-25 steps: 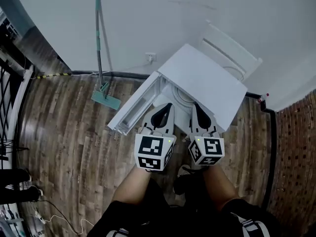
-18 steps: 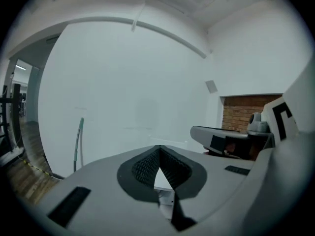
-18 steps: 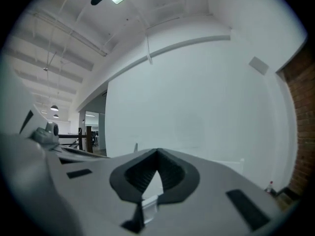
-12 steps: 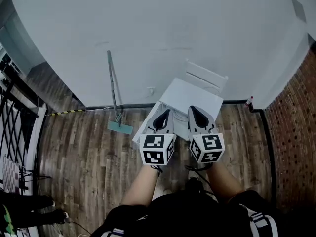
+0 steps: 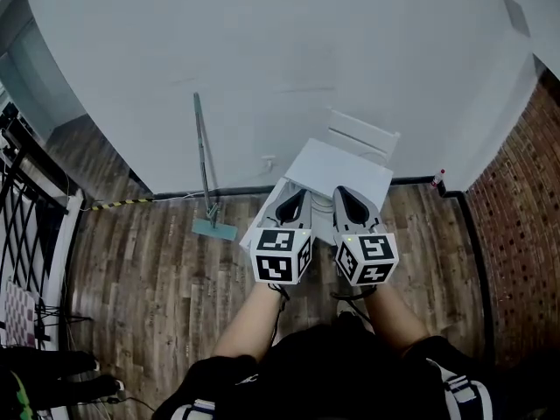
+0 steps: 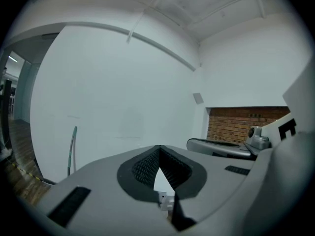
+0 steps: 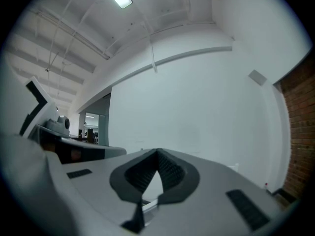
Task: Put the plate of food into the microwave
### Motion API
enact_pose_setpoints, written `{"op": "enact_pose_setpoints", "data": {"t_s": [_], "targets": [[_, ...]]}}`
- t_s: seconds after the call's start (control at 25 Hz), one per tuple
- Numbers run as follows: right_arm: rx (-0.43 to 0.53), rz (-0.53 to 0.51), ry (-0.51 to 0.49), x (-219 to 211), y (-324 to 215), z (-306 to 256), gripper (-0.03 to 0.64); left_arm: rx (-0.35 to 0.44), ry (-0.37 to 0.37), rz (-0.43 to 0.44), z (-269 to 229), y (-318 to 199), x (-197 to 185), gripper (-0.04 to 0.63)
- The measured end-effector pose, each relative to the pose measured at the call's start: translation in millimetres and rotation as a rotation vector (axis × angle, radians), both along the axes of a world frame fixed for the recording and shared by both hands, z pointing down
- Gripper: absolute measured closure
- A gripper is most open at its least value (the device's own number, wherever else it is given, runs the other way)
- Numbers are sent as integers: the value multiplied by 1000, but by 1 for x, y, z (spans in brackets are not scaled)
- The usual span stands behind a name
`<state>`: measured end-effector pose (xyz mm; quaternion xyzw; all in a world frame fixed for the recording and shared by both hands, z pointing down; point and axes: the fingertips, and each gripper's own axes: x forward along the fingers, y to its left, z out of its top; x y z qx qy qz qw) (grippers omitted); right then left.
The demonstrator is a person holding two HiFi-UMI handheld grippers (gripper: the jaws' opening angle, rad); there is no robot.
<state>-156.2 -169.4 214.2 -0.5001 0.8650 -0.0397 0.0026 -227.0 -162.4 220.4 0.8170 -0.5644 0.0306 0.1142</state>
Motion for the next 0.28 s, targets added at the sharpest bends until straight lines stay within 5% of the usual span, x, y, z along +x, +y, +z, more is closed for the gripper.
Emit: {"op": "enact_pose_setpoints", "data": {"t_s": [0.28], "targets": [[7,9,-26,-1,4,-4,609,4,-10,22,-3,6,3,597]]}}
